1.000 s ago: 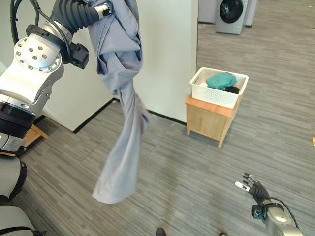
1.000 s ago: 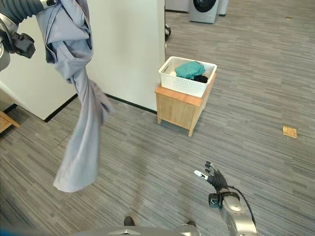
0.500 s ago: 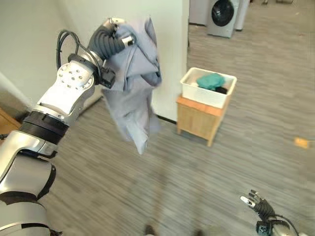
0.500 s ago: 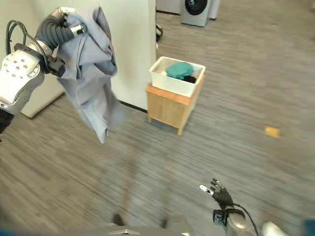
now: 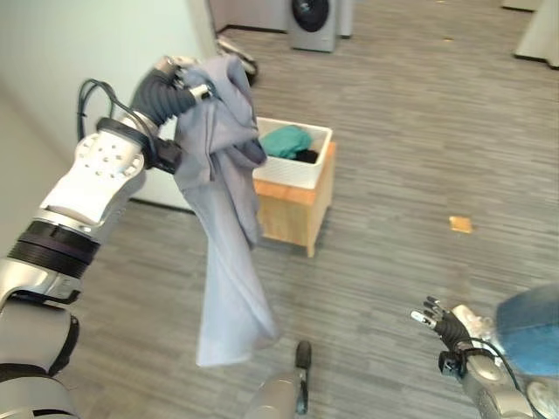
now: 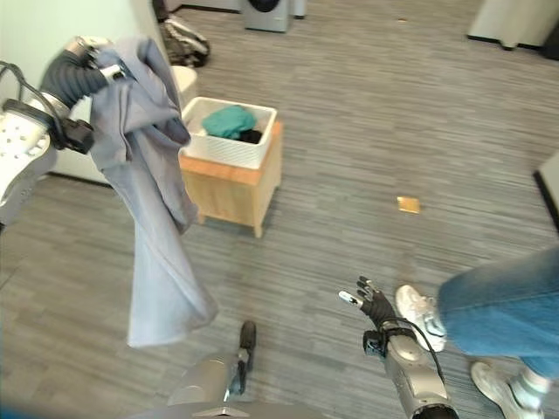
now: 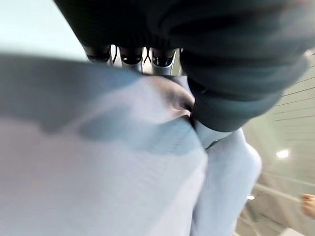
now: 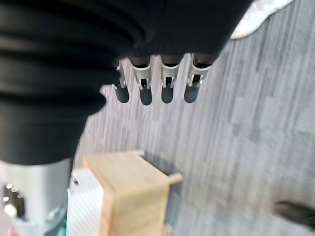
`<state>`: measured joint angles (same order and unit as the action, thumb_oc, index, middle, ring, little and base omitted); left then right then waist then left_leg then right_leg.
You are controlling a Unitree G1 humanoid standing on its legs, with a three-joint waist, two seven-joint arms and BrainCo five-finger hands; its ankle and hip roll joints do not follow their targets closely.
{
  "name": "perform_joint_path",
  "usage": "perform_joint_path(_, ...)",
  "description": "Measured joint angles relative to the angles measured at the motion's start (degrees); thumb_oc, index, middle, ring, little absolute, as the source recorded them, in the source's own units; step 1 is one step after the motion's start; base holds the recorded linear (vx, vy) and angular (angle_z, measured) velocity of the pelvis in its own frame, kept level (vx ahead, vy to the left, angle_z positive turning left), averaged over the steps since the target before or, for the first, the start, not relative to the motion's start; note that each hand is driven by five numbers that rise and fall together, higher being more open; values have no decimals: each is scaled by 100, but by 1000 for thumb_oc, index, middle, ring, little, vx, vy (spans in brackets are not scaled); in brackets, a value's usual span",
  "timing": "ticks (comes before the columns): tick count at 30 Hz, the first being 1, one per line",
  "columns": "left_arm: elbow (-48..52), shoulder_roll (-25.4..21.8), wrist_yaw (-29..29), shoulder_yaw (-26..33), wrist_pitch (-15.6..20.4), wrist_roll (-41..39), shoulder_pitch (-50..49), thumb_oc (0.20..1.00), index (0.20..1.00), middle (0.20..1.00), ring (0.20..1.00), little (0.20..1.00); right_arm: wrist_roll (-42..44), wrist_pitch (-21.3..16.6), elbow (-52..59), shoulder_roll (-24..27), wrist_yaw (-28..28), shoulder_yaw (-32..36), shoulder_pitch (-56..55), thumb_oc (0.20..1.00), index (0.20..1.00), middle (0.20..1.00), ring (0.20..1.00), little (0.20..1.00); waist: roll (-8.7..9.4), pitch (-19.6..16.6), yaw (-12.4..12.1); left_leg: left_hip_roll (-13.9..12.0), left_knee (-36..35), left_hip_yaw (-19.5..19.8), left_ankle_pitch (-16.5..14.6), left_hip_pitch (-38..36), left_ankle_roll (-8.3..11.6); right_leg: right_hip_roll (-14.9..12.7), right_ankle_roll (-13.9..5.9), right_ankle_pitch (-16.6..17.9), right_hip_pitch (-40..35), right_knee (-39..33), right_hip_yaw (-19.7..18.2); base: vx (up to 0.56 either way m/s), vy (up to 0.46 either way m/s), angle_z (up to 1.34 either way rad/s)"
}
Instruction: Pick up bed clothes into laundry basket.
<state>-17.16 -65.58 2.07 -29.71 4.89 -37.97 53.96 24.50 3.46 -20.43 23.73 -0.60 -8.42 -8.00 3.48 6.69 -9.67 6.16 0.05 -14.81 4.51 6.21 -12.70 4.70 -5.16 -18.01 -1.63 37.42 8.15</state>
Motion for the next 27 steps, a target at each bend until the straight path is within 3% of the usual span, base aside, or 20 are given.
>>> perform_joint_path(1, -12, 10, 20, 18, -2, 0, -3, 200, 200, 200, 200, 200, -5, 29, 67, -66, -7, -110, -37, 1000, 1000, 1000, 1000, 1000, 124, -25, 33, 111, 1, 139, -125, -138, -179, -234, -48, -3, 222, 669, 143, 287, 178, -18)
perform_joint_path(2, 6, 37, 36, -213, -5, 3, 74, 200, 200, 200, 200, 200, -131, 28, 395, -47, -143, -281, -374, 1000, 1000, 1000, 1000, 1000, 18, -15, 280, 145, 12, 479, -328, -602, -78, -984, -88, 13, 599, 1991, 412, 353, 156, 48)
perform_joint_path(3, 14, 54, 14, -271, -9, 12, 94, 200, 200, 200, 200, 200, -159, 32, 405, -61, -155, -316, -424, 1000, 1000, 1000, 1000, 1000, -60, -19, 441, 131, 50, 589, -298, -711, 20, -1289, -132, 98, 743, 2245, 361, 249, 91, 74)
perform_joint_path(4, 32, 147, 8, -294, -3, 21, 135, 200, 200, 200, 200, 200, -180, 58, 403, -86, -158, -319, -462, 1000, 1000, 1000, 1000, 1000, -112, -3, 597, 143, 61, 943, -449, -805, -2, -1579, -187, 151, 1020, 2215, 120, 256, 27, 66)
perform_joint_path(5, -21, 315, 30, -310, -6, 30, 251, 200, 200, 200, 200, 200, -188, 52, 412, -94, -158, -279, -488, 1000, 1000, 1000, 1000, 1000, -222, 43, 606, 56, 40, 1088, -398, -845, 100, -1666, -174, 165, 1267, 2097, -36, 179, -45, 88)
perform_joint_path(7, -86, 312, 5, -303, -28, 56, 254, 200, 200, 200, 200, 200, -194, 94, 452, -81, -164, -279, -454, 1000, 1000, 1000, 1000, 1000, -332, 198, 812, -73, -44, 1292, -383, -1018, 139, -2070, -190, 379, 1668, 1265, 44, 258, -127, 82)
perform_joint_path(8, -210, 353, 7, -303, -59, 57, 246, 200, 200, 200, 200, 200, -194, 99, 449, -73, -168, -215, -472, 1000, 1000, 1000, 1000, 1000, -360, 298, 815, -89, -96, 1365, -385, -1188, 147, -2443, -161, 544, 1665, 552, 368, 290, -217, 48)
perform_joint_path(9, -299, 378, 11, -306, -63, 57, 247, 200, 200, 200, 200, 200, -194, 112, 448, -53, -179, -147, -464, 1000, 1000, 1000, 1000, 1000, -389, 381, 823, -122, -109, 1412, -454, -1320, 266, -2637, -250, 803, 1605, -431, 613, 313, -237, 39)
perform_joint_path(10, -344, 368, 11, -300, -60, 59, 258, 200, 200, 200, 200, 200, -194, 130, 440, -21, -199, -95, -467, 1000, 1000, 1000, 1000, 1000, -414, 411, 832, -188, -149, 1443, -642, -1427, 566, -2633, -432, 1116, 1557, -1409, 647, 321, -254, 31)
perform_joint_path(11, -461, 386, 21, -295, -56, 59, 253, 200, 200, 200, 200, 200, -194, 149, 379, -32, -199, -83, -437, 1000, 1000, 1000, 1000, 1000, -343, 430, 789, -226, -197, 1480, -698, -1538, 660, -2490, -552, 1464, 1408, -2499, 455, 321, -261, 27)
perform_joint_path(13, -609, 417, 32, -287, -57, 72, 240, 200, 200, 200, 200, 200, -193, 152, 377, -46, -194, -50, -416, 1000, 1000, 1000, 1000, 1000, -205, 436, 859, -394, -196, 1765, -872, -1630, 935, -1822, -675, 1985, 1191, -4056, -430, 339, -308, 47)
perform_joint_path(14, -632, 418, 36, -288, -59, 90, 240, 200, 200, 200, 200, 200, -193, 152, 383, -65, -192, 8, -412, 1000, 1000, 1000, 1000, 1000, -112, 425, 909, -443, -198, 1892, -925, -1635, 1015, -1594, -669, 2063, 1124, -4355, -679, 314, -303, 69)
perform_joint_path(16, -697, 549, 43, -307, -76, 118, 235, 200, 200, 200, 200, 200, -184, 154, 312, -163, -169, 200, -489, 1000, 1000, 1000, 1000, 1000, 127, 394, 1091, -470, -229, 2309, -1039, -1714, 1200, -1426, -525, 2166, 916, -4017, -795, 199, -191, 105)
perform_joint_path(17, -680, 689, 57, -308, -93, 156, 203, 200, 200, 200, 200, 200, -183, 157, 247, -188, -147, 285, -565, 1000, 1000, 1000, 1000, 1000, 167, 379, 1091, -526, -263, 2486, -1112, -1870, 1311, -1353, -301, 2492, 806, -3896, -820, 167, -172, 103)
perform_joint_path(18, -547, 741, 66, -168, -91, 236, -48, 200, 200, 200, 200, 200, -185, 163, 103, -122, -143, 297, -478, 1000, 1000, 1000, 1000, 1000, 22, 362, 1086, -710, -212, 2430, -1202, -1947, 1463, -1184, -110, 2663, 813, -3630, -634, 268, -308, 67)
perform_joint_path(19, -516, 882, 86, -75, -89, 252, -207, 200, 200, 200, 200, 200, -185, 167, 64, -34, -140, 317, -429, 1000, 1000, 1000, 1000, 1000, -159, 312, 1103, -919, -152, 2369, -1214, -1933, 1506, -1028, -29, 2561, 770, -3578, -523, 213, -284, 91)
perform_joint_path(20, -687, 1437, 149, -26, -92, 263, -235, 200, 200, 200, 200, 200, -182, 180, 77, 67, -149, 371, -308, 1000, 1000, 1000, 1000, 1000, -327, 314, 1135, -1086, 110, 2287, -1057, -1723, 1745, -951, 129, 2433, 590, -3539, -151, 191, -262, 105)
perform_joint_path(21, -697, 1661, 167, -107, -108, 260, -212, 200, 200, 200, 200, 200, -174, 182, 168, 116, -149, 392, -350, 1000, 1000, 1000, 1000, 1000, -328, 305, 1245, -1105, 185, 2292, -1000, -1667, 1820, -962, 163, 2403, 529, -3570, -11, 88, -128, 117)
perform_joint_path(25, -650, 1666, 148, -213, -137, 234, -204, 200, 200, 200, 200, 200, -73, 125, 249, 233, -131, 508, 24, 1000, 1000, 1000, 1000, 1000, -428, 296, 1431, -1301, -16, 2004, -778, -1562, 1739, -785, 347, 2425, 529, -3701, 113, 97, -71, 21)
perform_joint_path(27, -699, 1661, 138, -259, -139, 218, -123, 200, 200, 200, 200, 200, -70, 127, 249, 305, -117, 611, 14, 1000, 1000, 1000, 1000, 1000, -583, 285, 1598, -1350, -398, 2009, -755, -1671, 1708, -633, 356, 2413, 503, -3765, 107, 137, -36, -8)
